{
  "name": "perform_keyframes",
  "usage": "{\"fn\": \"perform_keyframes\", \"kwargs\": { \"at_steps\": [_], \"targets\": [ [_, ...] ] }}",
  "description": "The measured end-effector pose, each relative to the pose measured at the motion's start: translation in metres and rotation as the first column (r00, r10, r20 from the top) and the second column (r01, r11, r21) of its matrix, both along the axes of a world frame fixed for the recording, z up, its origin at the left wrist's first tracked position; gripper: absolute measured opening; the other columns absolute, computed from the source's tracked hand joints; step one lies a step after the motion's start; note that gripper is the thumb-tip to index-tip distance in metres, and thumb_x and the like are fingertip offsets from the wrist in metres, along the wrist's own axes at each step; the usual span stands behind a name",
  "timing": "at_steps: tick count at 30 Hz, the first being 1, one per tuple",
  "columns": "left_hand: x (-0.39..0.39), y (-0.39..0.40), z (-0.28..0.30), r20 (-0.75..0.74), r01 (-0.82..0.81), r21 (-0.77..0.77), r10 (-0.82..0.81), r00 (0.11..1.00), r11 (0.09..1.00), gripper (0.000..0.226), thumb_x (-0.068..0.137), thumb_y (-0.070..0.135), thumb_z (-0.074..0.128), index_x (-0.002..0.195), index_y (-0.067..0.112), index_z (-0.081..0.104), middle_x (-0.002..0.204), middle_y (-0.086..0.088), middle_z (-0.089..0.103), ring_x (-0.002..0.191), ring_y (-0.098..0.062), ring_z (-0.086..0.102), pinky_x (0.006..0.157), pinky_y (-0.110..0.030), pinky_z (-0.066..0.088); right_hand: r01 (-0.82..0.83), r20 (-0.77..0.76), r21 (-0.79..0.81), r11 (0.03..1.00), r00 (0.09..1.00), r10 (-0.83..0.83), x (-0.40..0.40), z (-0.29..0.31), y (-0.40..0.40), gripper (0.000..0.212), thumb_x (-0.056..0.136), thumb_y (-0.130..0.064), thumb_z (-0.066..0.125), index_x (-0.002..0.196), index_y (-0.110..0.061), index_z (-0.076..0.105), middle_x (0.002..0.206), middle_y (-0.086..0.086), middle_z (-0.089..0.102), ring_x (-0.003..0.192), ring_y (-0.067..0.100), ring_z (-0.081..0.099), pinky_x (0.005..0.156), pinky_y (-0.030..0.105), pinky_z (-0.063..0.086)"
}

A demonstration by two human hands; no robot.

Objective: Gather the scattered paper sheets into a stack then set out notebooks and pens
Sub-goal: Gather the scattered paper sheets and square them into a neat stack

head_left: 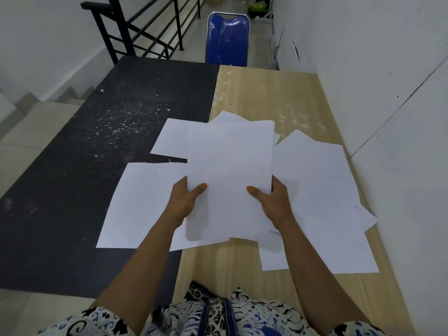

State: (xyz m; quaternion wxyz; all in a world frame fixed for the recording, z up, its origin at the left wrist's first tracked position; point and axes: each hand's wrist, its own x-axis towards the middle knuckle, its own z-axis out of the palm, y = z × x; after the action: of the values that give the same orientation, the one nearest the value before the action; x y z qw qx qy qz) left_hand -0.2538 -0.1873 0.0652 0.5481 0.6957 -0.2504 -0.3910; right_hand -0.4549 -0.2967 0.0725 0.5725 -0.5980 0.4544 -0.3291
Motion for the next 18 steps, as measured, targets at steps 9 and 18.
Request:
{"fn": "perform_keyframes", "kwargs": {
  "at_steps": [9,18],
  "targets": [
    [-0.015,0.001,-0.017,-0.001,-0.054,0.051,0.054,0.999,0.997,0.033,0.096,0.023,0.059,0.127,0.013,0.056,0.114,-0.002,0.064,0.098,-0.019,0.062,0.080,-0.031,0.051,0.010,-0.052,0.047,0.999,0.999,-0.008,0.009,-0.014,0.010,0.035,0.091,-0.014,0.063,0.123,-0.022,0.052,0.112,-0.006,0.063,0.103,0.012,0.062,0.086,0.026,0.049],
    [-0.005,0.019,-0.020,-0.284,0.084,0.122,-0.046,0.958,0.989,0.021,0.096,0.024,0.059,0.116,0.016,0.060,0.111,-0.002,0.070,0.096,-0.020,0.069,0.077,-0.030,0.055,-0.136,-0.086,0.228,0.964,0.983,0.159,-0.005,-0.028,0.017,0.036,0.092,-0.007,0.061,0.124,-0.023,0.055,0.116,0.000,0.064,0.106,0.019,0.061,0.095,0.036,0.050]
  ]
}}
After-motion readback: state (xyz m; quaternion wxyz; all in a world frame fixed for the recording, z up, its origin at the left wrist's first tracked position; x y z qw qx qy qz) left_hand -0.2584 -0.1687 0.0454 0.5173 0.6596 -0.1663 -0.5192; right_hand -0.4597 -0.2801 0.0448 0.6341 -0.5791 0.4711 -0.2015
